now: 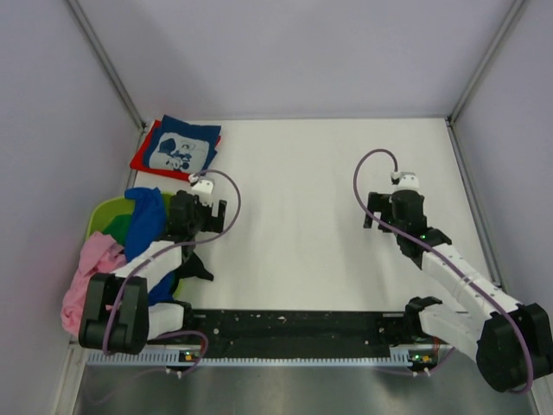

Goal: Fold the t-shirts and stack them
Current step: Put the neatly folded tshirt into the corner of the board with the left arm

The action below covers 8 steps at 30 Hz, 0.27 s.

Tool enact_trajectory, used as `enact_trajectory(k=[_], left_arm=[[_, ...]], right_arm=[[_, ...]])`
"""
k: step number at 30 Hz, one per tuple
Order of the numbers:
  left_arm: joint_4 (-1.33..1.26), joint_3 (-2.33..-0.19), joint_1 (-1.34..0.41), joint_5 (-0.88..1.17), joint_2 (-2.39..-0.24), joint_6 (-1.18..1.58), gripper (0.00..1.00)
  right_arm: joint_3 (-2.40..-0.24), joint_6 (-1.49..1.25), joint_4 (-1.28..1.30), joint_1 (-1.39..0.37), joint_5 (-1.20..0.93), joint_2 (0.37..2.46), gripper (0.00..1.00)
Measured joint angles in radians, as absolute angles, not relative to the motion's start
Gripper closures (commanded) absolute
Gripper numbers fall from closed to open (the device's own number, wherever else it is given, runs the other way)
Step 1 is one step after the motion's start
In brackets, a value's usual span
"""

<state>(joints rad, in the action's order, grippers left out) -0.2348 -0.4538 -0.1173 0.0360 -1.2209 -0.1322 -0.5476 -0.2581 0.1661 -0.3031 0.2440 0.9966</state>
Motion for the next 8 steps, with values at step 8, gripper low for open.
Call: enact_trajectory(k=[8], left_arm=[[-0.243, -0.455, -0.118, 0.038, -1.229, -0.133, 0.01]], right_arm=[[-0.548, -0.258, 0.164, -0.303, 0.244, 0.997, 0.01]])
